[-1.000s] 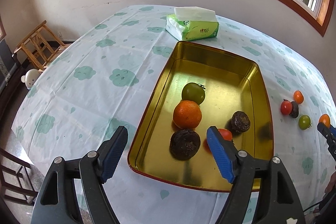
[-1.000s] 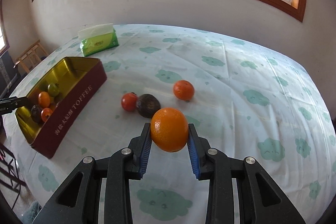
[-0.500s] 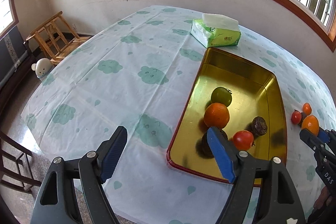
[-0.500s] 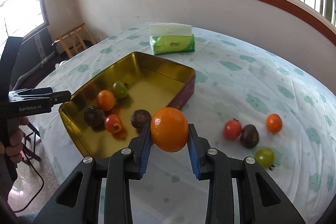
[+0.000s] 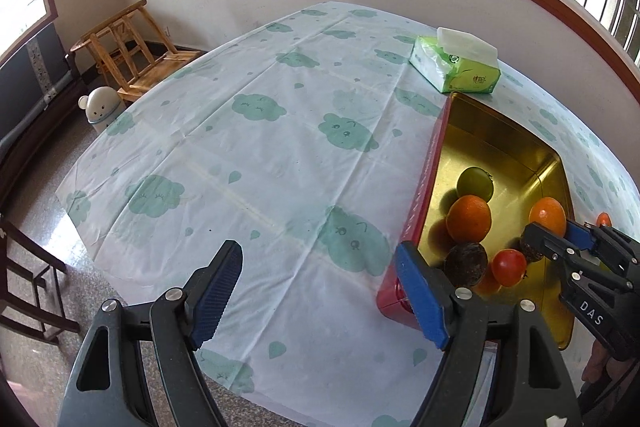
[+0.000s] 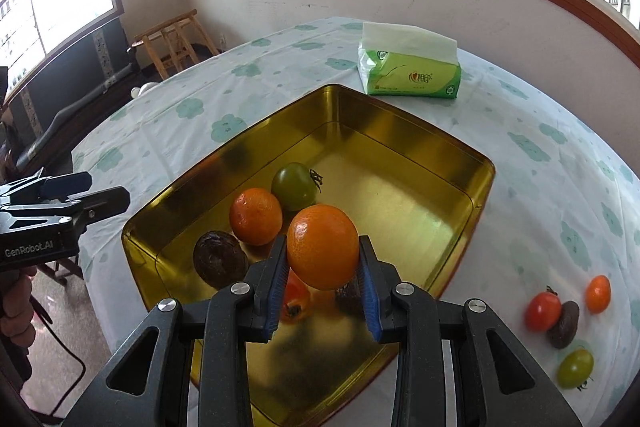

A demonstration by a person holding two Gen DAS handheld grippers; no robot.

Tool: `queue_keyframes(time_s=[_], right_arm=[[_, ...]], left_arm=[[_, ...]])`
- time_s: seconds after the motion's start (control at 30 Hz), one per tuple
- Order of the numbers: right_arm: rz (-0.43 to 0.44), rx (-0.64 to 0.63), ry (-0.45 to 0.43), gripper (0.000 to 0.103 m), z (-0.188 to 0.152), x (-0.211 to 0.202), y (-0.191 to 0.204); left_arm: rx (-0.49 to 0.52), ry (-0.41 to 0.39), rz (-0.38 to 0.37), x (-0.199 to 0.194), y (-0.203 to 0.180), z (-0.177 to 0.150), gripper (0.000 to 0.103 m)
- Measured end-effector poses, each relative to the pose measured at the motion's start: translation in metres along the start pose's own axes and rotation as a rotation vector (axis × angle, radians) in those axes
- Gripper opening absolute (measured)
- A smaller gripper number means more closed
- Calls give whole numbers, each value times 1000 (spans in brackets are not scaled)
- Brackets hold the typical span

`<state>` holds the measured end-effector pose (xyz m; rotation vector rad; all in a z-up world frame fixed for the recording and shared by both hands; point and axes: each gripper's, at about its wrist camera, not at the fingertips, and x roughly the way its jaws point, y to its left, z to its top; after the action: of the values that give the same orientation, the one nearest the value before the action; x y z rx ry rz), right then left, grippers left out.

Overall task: Organize fruits
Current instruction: 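Lower the mandarin into the gold tray and open the right gripper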

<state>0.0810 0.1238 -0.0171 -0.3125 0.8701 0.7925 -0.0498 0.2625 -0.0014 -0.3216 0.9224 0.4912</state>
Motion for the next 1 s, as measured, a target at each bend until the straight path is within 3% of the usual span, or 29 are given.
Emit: queue_keyframes(time_s=[0.83,0.93,1.0], right_arm=[[-9,-39,77,35,2,27,13],[-11,-39,75,38,2,27,14],[-13,-40,65,45,2,25,13]], left_arm=[[-23,14,1,3,13,-3,76],[-21,16,-4,3,11,-4,76],[-15,15,-5,2,9,-4,76]])
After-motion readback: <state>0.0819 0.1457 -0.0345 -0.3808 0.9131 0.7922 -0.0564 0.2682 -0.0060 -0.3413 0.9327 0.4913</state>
